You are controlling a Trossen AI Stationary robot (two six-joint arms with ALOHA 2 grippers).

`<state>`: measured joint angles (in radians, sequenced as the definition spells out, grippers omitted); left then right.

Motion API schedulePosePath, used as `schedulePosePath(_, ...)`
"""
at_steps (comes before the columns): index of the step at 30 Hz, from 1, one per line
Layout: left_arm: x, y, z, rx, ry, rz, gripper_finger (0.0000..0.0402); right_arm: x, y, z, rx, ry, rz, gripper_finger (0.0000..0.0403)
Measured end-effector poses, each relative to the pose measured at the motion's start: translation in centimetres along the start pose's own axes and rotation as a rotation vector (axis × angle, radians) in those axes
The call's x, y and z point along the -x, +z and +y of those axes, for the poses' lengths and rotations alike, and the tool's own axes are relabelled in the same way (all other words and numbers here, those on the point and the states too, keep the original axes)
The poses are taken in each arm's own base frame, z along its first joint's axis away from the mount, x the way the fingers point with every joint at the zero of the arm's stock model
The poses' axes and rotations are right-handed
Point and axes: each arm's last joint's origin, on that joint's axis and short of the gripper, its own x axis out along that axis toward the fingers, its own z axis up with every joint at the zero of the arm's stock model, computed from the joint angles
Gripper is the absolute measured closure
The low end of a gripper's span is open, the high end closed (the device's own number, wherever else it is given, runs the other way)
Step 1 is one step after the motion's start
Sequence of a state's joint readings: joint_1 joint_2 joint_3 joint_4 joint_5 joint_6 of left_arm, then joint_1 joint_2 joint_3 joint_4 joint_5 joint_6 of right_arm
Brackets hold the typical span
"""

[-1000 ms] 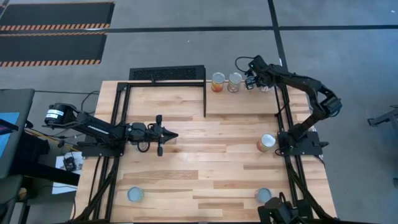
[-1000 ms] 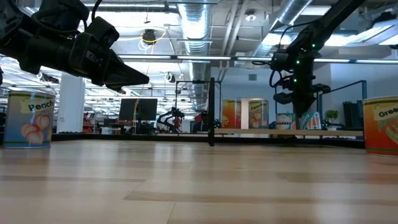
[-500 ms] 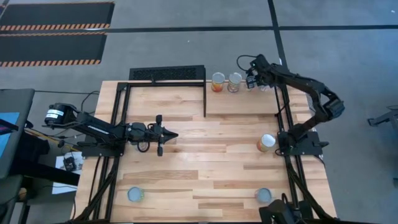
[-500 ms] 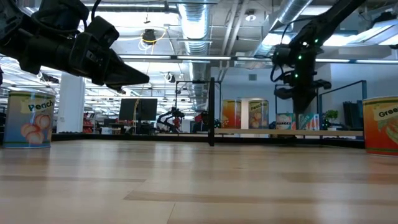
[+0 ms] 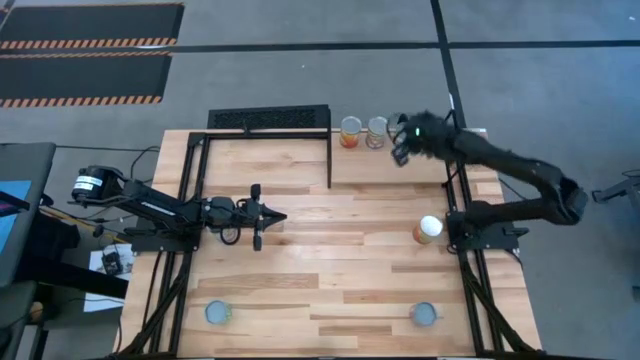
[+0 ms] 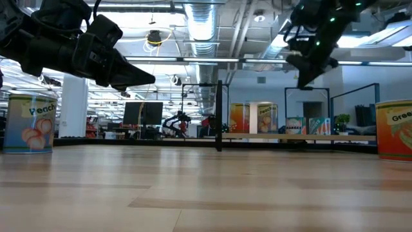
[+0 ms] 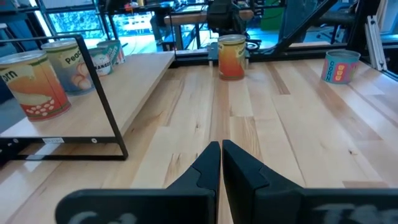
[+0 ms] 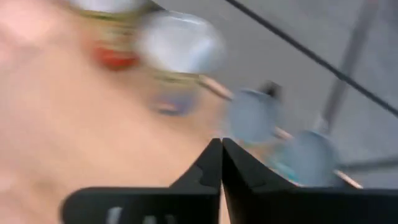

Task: Pick and place cans onto a shelf
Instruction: Put the blue can on the shelf

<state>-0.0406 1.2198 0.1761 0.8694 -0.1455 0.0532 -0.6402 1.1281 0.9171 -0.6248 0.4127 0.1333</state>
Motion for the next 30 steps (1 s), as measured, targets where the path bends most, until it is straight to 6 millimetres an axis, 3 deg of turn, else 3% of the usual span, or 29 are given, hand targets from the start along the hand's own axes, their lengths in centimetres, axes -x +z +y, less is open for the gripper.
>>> schedulePosePath(4, 0.0, 0.0, 0.0, -0.003, 0.000, -0.002, 0.0394, 2.0, -2.5, 3.5, 0.084, 0.253, -0.159, 0.0389)
schedulePosePath(8, 0.0, 0.0, 0.0, -0.004, 0.000, -0.002, 0.0394, 5.4, -5.2, 6.1, 0.188, 0.459, -0.162, 0.0383)
schedulePosePath(13, 0.0, 0.0, 0.0, -0.004, 0.000, -0.002, 0.0394, 9.0, -9.0, 8.1, 0.252, 0.530, -0.084, 0.0397)
schedulePosePath(18, 0.0, 0.0, 0.0, -0.004, 0.000, -0.003, 0.0394, 11.4, -12.2, 9.2, 0.296, 0.550, 0.015, 0.0387)
schedulePosePath(25, 0.0, 0.0, 0.0, -0.002, 0.000, -0.002, 0.0394, 13.8, -13.3, 10.5, 0.400, 0.473, 0.079, 0.0387)
schedulePosePath(30, -0.2, 0.3, -0.1, -0.003, -0.017, 0.001, 0.0394, 14.2, -13.4, 12.0, 0.461, 0.483, 0.055, 0.0375)
